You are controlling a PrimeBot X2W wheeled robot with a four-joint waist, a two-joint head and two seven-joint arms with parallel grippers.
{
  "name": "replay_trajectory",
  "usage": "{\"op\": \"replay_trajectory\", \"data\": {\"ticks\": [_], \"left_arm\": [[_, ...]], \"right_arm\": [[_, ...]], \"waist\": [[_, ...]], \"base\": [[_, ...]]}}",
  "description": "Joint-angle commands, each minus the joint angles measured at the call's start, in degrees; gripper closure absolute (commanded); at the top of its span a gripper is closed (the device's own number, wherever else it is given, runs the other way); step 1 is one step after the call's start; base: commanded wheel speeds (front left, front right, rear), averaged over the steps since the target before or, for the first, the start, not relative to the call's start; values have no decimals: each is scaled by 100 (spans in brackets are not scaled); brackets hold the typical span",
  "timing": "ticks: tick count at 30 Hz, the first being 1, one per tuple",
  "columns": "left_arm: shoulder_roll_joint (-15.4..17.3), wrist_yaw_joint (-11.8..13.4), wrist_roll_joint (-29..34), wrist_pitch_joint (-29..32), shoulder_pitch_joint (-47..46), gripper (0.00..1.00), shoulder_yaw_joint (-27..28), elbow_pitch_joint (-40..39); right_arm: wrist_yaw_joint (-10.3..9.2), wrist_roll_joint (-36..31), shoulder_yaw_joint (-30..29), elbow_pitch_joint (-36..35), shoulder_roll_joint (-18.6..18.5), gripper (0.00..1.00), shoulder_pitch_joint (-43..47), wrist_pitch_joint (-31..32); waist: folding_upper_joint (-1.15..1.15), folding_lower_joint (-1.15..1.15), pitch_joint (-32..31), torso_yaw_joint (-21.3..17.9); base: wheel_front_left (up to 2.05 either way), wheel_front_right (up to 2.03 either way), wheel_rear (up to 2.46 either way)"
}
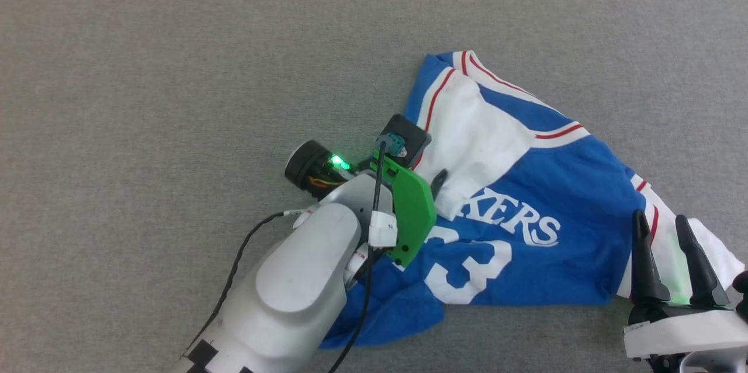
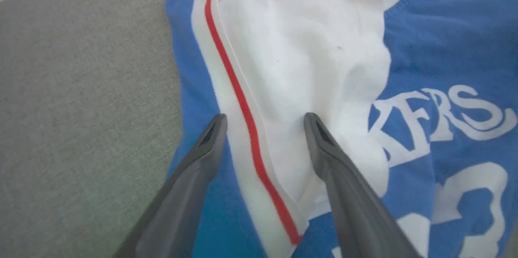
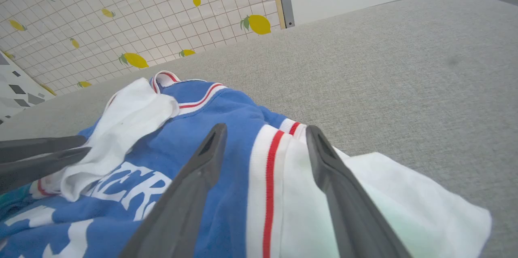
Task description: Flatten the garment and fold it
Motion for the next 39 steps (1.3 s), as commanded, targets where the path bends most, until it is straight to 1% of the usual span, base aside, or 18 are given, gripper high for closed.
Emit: {"op": "replay_trajectory", "data": {"ticks": [1, 2, 3, 4, 5, 10, 12, 14, 16, 21, 23, 26, 29, 33, 34, 35, 36, 39], "left_arm": [[-13, 91, 27, -49, -150, 0, -81, 286], [-13, 118, 38, -79, -170, 0, -108, 417], [-13, 141, 29, -121, -187, 25, -116, 499], [-14, 160, 19, -201, -216, 85, -133, 573], [-14, 162, -5, -254, -234, 100, -148, 620], [-14, 130, -382, -521, -313, 100, -222, 715], [-14, 110, -624, -590, -299, 100, -207, 657], [-14, 111, -1047, -651, -245, 100, -122, 494], [-14, 164, -1611, -728, -152, 100, 30, 239], [-14, 496, -3190, -871, 368, 100, 643, -508], [-14, 680, -3716, -959, 724, 100, 1006, -774], [39, 976, -4276, -1140, 1413, 100, 1610, -1030], [191, 1192, -4558, -1360, 2058, 100, 2059, -1157], [385, 1387, -4643, -1697, 2679, 100, 2447, -1163], [437, 1421, -4584, -1781, 2756, 84, 2475, -1148], [464, 1452, -4540, -1866, 2826, 0, 2501, -1134], [458, 1461, -4533, -1947, 2861, 0, 2541, -1135], [439, 1365, -4523, -2127, 2907, 0, 2597, -1255]], "right_arm": [[-8, 46, 23, 26, 9, 0, -144, -51], [-8, 48, 27, 35, 9, 0, -157, -57], [-8, 49, 27, 43, 9, 0, -166, -62], [-8, 51, 23, 55, 9, 0, -178, -67], [-8, 52, 15, 68, 9, 0, -184, -72], [-8, 31, -50, 165, 9, 0, -123, -69], [-8, 21, -60, 170, 9, 0, -88, -55], [-8, 10, -67, 166, 9, 0, -39, -25], [-8, 0, -75, 158, 9, 0, 23, 12], [-8, 11, -131, 117, 9, 0, 221, 94], [-8, 30, -136, 92, 9, 0, 293, 122], [-8, 54, -134, 62, 9, 0, 375, 158], [-8, 69, -138, 15, 9, 0, 416, 185], [-8, 52, -193, -59, 9, 0, 432, 231], [-8, 40, -204, -73, 9, 0, 426, 245], [-8, 32, -220, -91, 9, 0, 418, 261], [-8, 28, -230, -101, 9, 0, 409, 272], [-8, 18, -238, -122, 9, 0, 378, 306]], "waist": [[0, 0, 68, -76], [0, 0, 77, -89], [0, 0, 83, -98], [0, 0, 83, -103], [0, 0, 77, -101], [0, 0, -152, 1], [0, 0, -283, 53], [0, 0, -414, 114], [0, 0, -553, 177], [0, 0, -829, 323], [0, 0, -877, 359], [0, 0, -913, 394], [0, 0, -893, 415], [0, 0, -819, 475], [0, 0, -803, 489], [0, 0, -778, 511], [0, 0, -766, 527], [0, 0, -750, 568]], "base": [[0, 0, 0], [0, 0, 0], [0, 0, 0], [0, 0, 0], [0, 0, 0], [0, 0, 0], [0, 0, 0], [0, 0, 0], [0, 0, 0], [0, 0, 0], [0, 0, 0], [0, 0, 0], [0, 0, 0], [0, 0, 0], [0, 0, 0], [0, 0, 0], [0, 0, 0], [0, 0, 0]]}}
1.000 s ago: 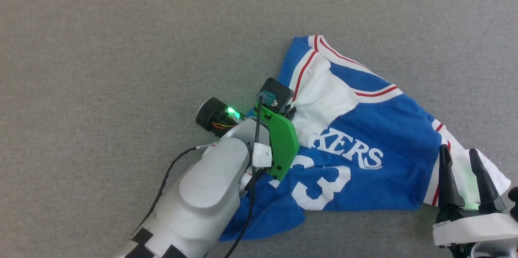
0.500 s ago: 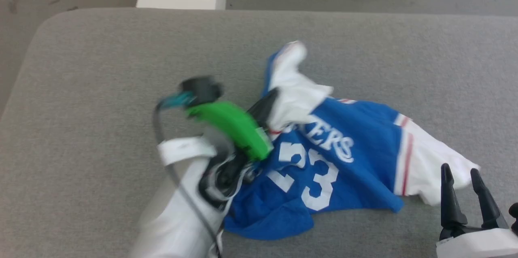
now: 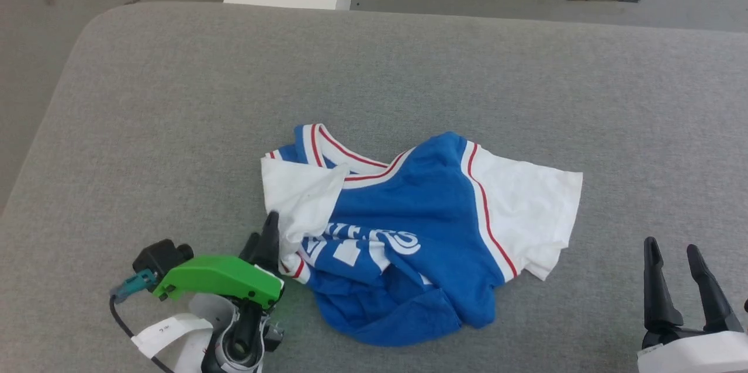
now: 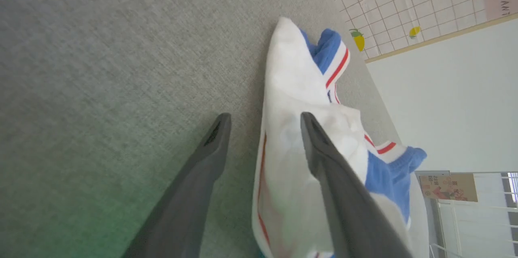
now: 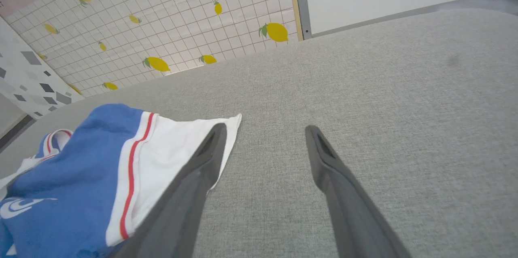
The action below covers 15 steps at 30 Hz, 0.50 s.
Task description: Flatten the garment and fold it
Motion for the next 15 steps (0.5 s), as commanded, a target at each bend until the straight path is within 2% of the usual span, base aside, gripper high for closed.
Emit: {"op": "replay_trajectory", "data": {"ticks": [1, 3, 6, 10, 15], "left_arm": [[34, -78, 105, -130, 41, 0, 27, -113], [123, -160, 278, -284, 37, 0, -10, -301], [340, -129, 784, -632, 55, 0, -112, -642], [639, 117, 1822, -1119, 130, 0, -241, -1158], [824, 491, 3490, -1256, 415, 0, -239, -1801]], "right_arm": [[-8, -20, -1, -28, 7, 0, -29, 16], [-8, -19, 14, -26, 7, 0, -42, 28], [-8, -12, 28, -12, 7, 0, -46, 35], [-8, -1, 25, 8, 7, 0, -36, 19], [-8, 25, 46, 31, 7, 0, -23, -13]], "waist": [[0, 0, 8, 31], [0, 0, -7, 43], [0, 0, -56, 49], [0, 0, -123, 41], [0, 0, -166, -23]], "base": [[0, 0, 0], [0, 0, 0], [0, 0, 0], [0, 0, 0], [0, 0, 0]]}}
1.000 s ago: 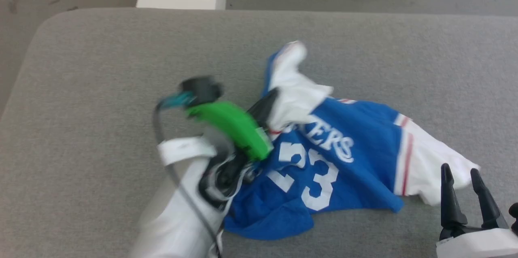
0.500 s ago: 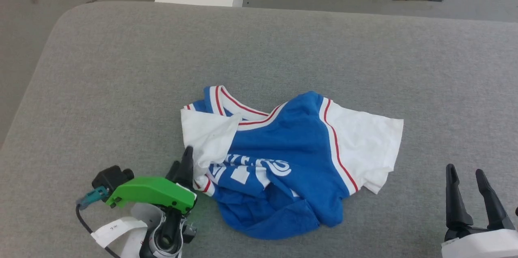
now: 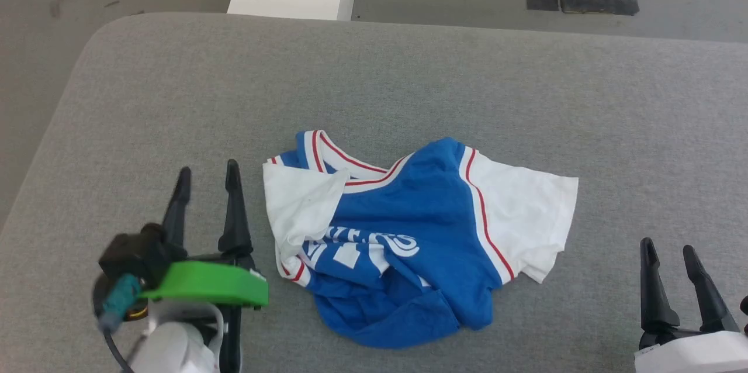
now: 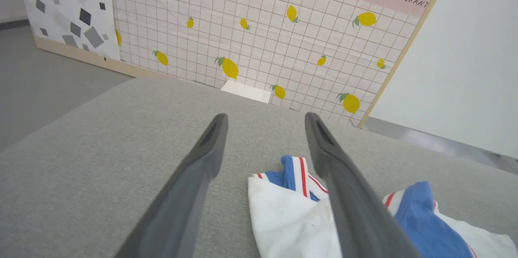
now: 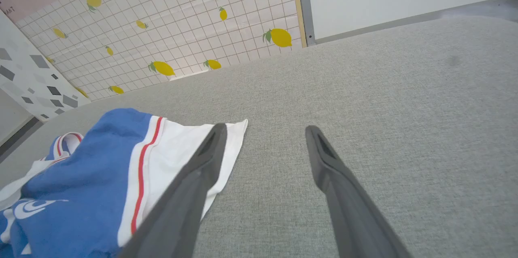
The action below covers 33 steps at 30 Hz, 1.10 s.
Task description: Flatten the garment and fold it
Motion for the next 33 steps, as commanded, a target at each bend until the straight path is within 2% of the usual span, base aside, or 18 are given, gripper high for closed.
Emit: {"op": "replay_trajectory", "data": {"ticks": [1, 5, 10, 13, 15, 20, 24, 29, 33], "left_arm": [[62, 68, 506, -41, 172, 0, 50, -183], [-114, 69, 1355, -44, 755, 0, 147, -361], [-504, -27, 1554, -45, 1346, 0, 335, -320], [-589, -156, 1619, -45, 1374, 0, 436, -291], [-520, -354, 1701, -4, 1209, 0, 379, -168], [-297, -654, 1782, 931, 843, 0, -10, -297], [-182, -787, 1812, 1596, 633, 0, -220, -484], [97, -893, 2035, 2467, 479, 0, -486, -213], [178, -905, 2142, 2732, 295, 0, -554, 2]], "right_arm": [[-8, 27, 8, 12, 6, 0, -18, -36], [-8, 52, 13, 57, 6, 0, -13, -74], [-8, 94, -41, 128, 6, 0, 32, -129], [-8, 112, -21, 166, 6, 0, 37, -134], [-8, 118, 15, 186, 6, 0, 11, -135], [-8, 125, 47, 213, 6, 0, -6, -140], [-8, 168, 89, 269, 6, 0, -33, -160], [-8, 196, 137, 332, 6, 0, -78, -195], [-8, 191, 134, 357, 6, 0, -116, -200]], "waist": [[0, 0, -7, -38], [0, 0, -23, -133], [0, 0, -60, -150], [0, 0, -73, -124], [0, 0, -88, -100], [0, 0, -39, -84], [0, 0, 23, -126], [0, 0, 94, -186], [0, 0, 132, -211]], "base": [[0, 0, 0], [0, 0, 0], [0, 0, 0], [0, 0, 0], [0, 0, 0], [0, 0, 0], [0, 0, 0], [0, 0, 0], [0, 0, 0]]}}
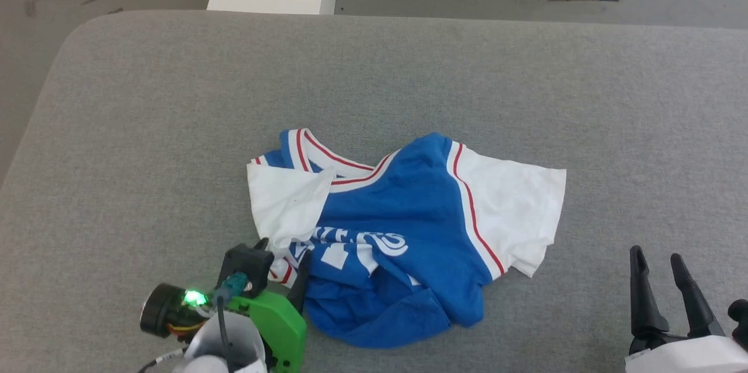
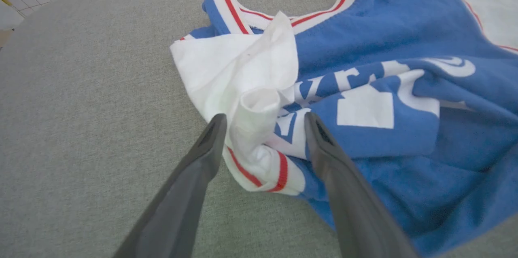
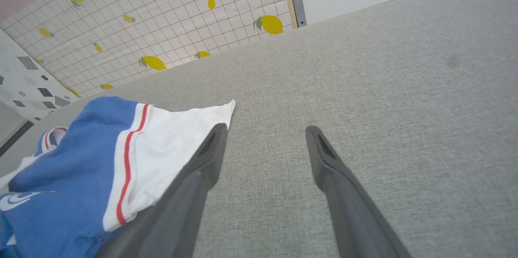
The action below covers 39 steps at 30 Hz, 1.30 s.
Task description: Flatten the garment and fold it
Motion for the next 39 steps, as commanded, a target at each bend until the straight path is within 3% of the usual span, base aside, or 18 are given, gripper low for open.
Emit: {"op": "replay_trajectory", "data": {"ticks": [1, 2, 3, 4, 11, 17, 21, 28, 31, 32, 33, 34, 39], "left_arm": [[28, 4, 53, -25, -171, 0, 27, 40], [14, 16, 38, -59, -221, 20, 50, 79], [13, 11, 38, -99, -260, 79, 56, 102], [-25, 22, -9, -180, -297, 100, 92, 117], [-195, 49, -424, -544, -279, 100, 348, 186], [-241, 320, -792, -924, -47, 100, 905, -19], [-457, 650, -1229, -1131, 290, 100, 1426, -102], [-949, 1041, -1918, -1559, 1024, 100, 2101, 476], [-1066, 1049, -2104, -1736, 1125, 100, 2206, 835], [-1092, 1027, -2140, -1827, 1105, 69, 2221, 946], [-1110, 992, -2163, -1916, 1070, 6, 2224, 1006], [-1132, 936, -2197, -2035, 1001, 0, 2226, 1038], [-1165, 623, -2196, -2572, 672, 0, 2253, 796]], "right_arm": [[-8, 27, 3, 14, 6, 0, -103, -27], [-8, 21, -4, 16, 6, 0, -112, -27], [-8, 16, -10, 18, 6, 0, -118, -26], [-8, 8, -15, 22, 6, 0, -118, -24], [-8, -24, -15, 23, 6, 0, -28, 31], [-8, -46, -62, -73, 6, 0, 27, 87], [-8, -64, -93, -142, 6, 0, 57, 119], [-8, -32, -86, -156, 6, 0, 50, 119], [-8, -36, -110, -145, 6, 0, 48, 125], [-8, -45, -111, -146, 6, 0, 42, 135], [-8, -51, -112, -147, 6, 0, 34, 144], [-8, -58, -121, -149, 6, 0, 24, 154], [-8, -89, -144, -163, 6, 0, 10, 189]], "waist": [[0, 0, 13, -12], [0, 0, 16, -13], [0, 0, 14, -14], [0, 0, 2, -11], [0, 0, -197, 54], [0, 0, -261, 122], [0, 0, -219, 178], [0, 0, -121, 217], [0, 0, -101, 258], [0, 0, -96, 274], [0, 0, -94, 286], [0, 0, -97, 307], [0, 0, -149, 388]], "base": [[0, 0, 0], [0, 0, 0], [0, 0, 0], [0, 0, 0], [0, 0, 0], [0, 0, 0], [0, 0, 0], [0, 0, 0], [0, 0, 0], [0, 0, 0], [0, 0, 0], [0, 0, 0], [0, 0, 0]]}}
